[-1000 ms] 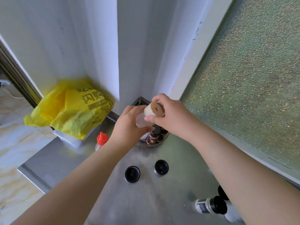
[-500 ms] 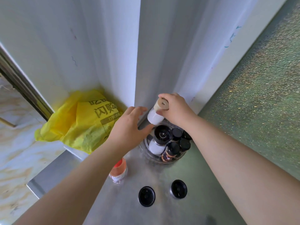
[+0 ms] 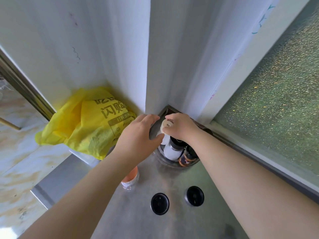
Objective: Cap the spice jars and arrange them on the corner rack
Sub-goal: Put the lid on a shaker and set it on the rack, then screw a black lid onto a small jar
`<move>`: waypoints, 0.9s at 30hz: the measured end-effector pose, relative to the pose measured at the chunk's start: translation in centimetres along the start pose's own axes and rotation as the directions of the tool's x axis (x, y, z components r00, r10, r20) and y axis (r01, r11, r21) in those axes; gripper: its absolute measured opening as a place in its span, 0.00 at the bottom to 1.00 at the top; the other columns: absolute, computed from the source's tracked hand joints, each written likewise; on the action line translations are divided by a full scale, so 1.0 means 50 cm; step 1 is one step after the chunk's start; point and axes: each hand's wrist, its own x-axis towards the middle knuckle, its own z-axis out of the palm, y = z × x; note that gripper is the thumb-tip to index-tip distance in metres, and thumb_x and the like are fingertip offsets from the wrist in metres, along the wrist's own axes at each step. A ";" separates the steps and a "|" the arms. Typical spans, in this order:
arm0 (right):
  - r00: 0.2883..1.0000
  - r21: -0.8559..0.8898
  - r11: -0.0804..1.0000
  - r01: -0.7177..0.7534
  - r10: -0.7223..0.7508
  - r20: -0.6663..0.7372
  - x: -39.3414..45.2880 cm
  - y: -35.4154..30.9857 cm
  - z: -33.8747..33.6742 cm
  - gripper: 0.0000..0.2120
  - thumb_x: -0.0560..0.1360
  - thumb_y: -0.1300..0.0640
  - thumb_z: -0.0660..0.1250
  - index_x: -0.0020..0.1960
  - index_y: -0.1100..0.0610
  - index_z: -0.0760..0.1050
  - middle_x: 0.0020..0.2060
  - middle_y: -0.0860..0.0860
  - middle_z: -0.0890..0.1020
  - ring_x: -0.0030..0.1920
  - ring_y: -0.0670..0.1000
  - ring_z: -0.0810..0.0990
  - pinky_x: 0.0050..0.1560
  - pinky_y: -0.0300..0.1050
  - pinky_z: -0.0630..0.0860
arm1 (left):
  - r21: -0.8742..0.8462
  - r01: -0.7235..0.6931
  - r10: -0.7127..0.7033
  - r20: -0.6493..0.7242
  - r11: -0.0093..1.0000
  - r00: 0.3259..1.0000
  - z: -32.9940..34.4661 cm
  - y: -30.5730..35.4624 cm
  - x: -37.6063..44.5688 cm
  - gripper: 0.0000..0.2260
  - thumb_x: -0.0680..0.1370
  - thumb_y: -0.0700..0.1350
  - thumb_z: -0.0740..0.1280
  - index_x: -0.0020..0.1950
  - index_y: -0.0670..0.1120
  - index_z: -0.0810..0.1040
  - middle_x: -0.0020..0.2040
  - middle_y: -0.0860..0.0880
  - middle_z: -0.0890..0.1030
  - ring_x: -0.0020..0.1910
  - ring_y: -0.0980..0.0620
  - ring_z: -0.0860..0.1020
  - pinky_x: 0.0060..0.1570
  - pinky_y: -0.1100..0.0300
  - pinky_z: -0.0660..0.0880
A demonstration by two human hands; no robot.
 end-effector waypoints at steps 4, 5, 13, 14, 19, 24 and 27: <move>0.998 -0.023 0.998 0.057 -0.057 0.017 -0.029 -0.008 -0.023 0.25 0.75 0.53 0.61 0.70 0.58 0.66 0.68 0.56 0.71 0.69 0.54 0.67 0.67 0.46 0.64 | -0.011 -0.022 0.022 -0.014 1.000 1.000 -0.002 0.013 -0.013 0.18 0.72 0.47 0.68 0.61 0.49 0.72 0.55 0.49 0.76 0.50 0.50 0.76 0.48 0.58 0.74; 0.996 -0.026 0.996 0.087 -0.088 -0.021 -0.044 -0.011 -0.034 0.25 0.75 0.53 0.61 0.71 0.57 0.65 0.69 0.56 0.71 0.69 0.54 0.67 0.66 0.44 0.63 | -0.022 -0.027 0.027 -0.015 0.999 1.000 -0.001 0.019 -0.018 0.17 0.72 0.47 0.68 0.60 0.49 0.73 0.53 0.49 0.77 0.49 0.51 0.76 0.48 0.57 0.74; 0.959 0.049 0.980 0.195 -0.180 -0.216 -0.239 0.049 -0.087 0.18 0.71 0.56 0.68 0.61 0.54 0.75 0.53 0.51 0.79 0.54 0.49 0.77 0.58 0.39 0.71 | -0.074 -0.053 0.057 0.062 0.996 0.996 0.064 0.077 -0.087 0.17 0.71 0.47 0.69 0.59 0.49 0.73 0.55 0.51 0.77 0.50 0.52 0.77 0.51 0.55 0.74; 0.965 0.050 0.983 0.177 -0.164 -0.207 -0.264 0.070 -0.085 0.17 0.71 0.57 0.69 0.60 0.54 0.76 0.52 0.51 0.80 0.52 0.49 0.78 0.56 0.38 0.72 | -0.083 -0.053 0.060 0.090 0.995 0.994 0.081 0.086 -0.101 0.16 0.71 0.46 0.69 0.59 0.49 0.73 0.55 0.50 0.77 0.50 0.51 0.77 0.51 0.56 0.74; 0.989 0.041 0.999 0.036 -0.029 -0.148 -0.402 0.199 -0.080 0.17 0.72 0.54 0.68 0.61 0.53 0.76 0.52 0.50 0.81 0.50 0.47 0.78 0.49 0.32 0.68 | -0.126 -0.122 0.150 0.246 0.985 0.958 0.176 0.151 -0.167 0.18 0.72 0.47 0.68 0.60 0.49 0.73 0.55 0.52 0.76 0.53 0.53 0.75 0.48 0.65 0.67; 0.967 0.120 0.984 -0.131 0.154 -0.201 -0.547 0.334 -0.067 0.16 0.73 0.54 0.68 0.60 0.50 0.75 0.53 0.46 0.80 0.48 0.42 0.75 0.44 0.20 0.63 | -0.220 -0.176 0.252 0.394 0.960 0.884 0.266 0.212 -0.230 0.18 0.71 0.48 0.69 0.60 0.48 0.73 0.51 0.56 0.74 0.48 0.59 0.73 0.46 0.72 0.67; 0.947 0.175 0.963 -0.207 0.241 -0.210 -0.621 0.384 -0.045 0.19 0.73 0.52 0.67 0.64 0.47 0.72 0.58 0.44 0.77 0.51 0.39 0.72 0.47 0.20 0.62 | -0.273 -0.140 0.268 0.520 0.952 0.811 0.322 0.231 -0.270 0.21 0.70 0.45 0.71 0.62 0.49 0.71 0.53 0.57 0.72 0.50 0.61 0.71 0.46 0.79 0.64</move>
